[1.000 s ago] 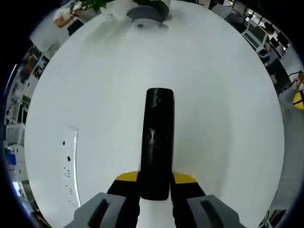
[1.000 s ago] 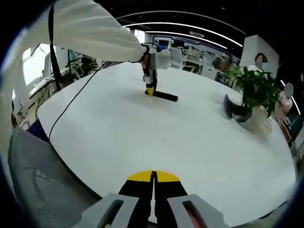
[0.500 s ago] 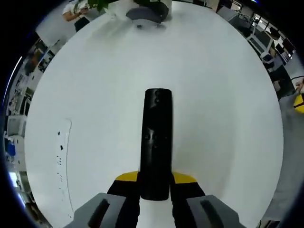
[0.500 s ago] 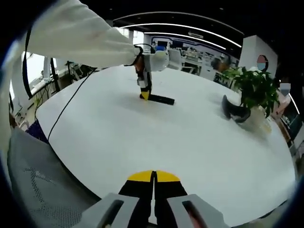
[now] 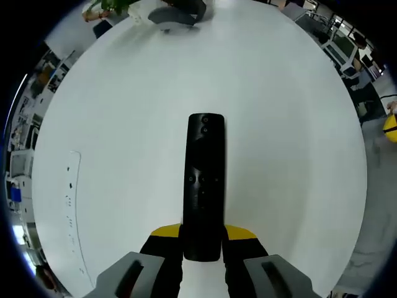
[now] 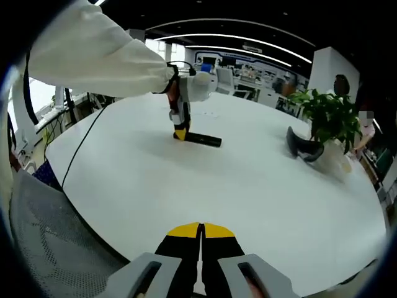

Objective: Press the specified remote control buttons in sequence, fully releasing each button before pressing the next.

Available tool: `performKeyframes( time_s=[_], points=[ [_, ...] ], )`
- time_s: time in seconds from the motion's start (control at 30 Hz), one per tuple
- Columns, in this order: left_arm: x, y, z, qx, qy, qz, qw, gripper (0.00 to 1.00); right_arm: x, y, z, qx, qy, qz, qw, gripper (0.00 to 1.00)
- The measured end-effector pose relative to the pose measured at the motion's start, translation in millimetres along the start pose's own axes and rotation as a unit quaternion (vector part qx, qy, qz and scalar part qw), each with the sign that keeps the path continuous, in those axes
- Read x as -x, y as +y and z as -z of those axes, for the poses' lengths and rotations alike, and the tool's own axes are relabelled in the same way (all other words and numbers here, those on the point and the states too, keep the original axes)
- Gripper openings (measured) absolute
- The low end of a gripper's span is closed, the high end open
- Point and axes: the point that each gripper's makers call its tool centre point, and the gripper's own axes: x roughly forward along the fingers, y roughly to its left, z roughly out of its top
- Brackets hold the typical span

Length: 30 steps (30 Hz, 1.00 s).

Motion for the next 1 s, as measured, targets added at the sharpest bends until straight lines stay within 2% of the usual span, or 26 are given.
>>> performKeyframes(
  time_s=[0.47,0.5,0.57,0.67,1.0],
  points=[
    [-1,-31.1,7.3,0.028,0.011,-0.01,0.9995,0.23,0,3,-4.0,0.008,-0.012,-0.003,0.9999,0.0],
    [-1,-36.3,8.1,0.036,0.011,-0.005,0.9993,0.23,0,3,-4.4,0.009,-0.013,-0.003,0.9999,0.0],
    [-1,-43.2,9.2,0.028,0.011,-0.007,0.9995,0.23,0,4,-4.8,0.007,-0.014,-0.005,0.9999,0.0],
    [-1,-52.4,9.9,0.028,0.012,-0.007,0.9995,0.23,0,8,-2.8,-0.017,-0.005,-0.022,0.9996,0.0],
    [1,-90.8,14.1,0.028,0.025,-0.006,0.9993,0.23,2,4,-7.8,-0.015,-0.022,-0.011,0.9996,0.0]
  ],
)
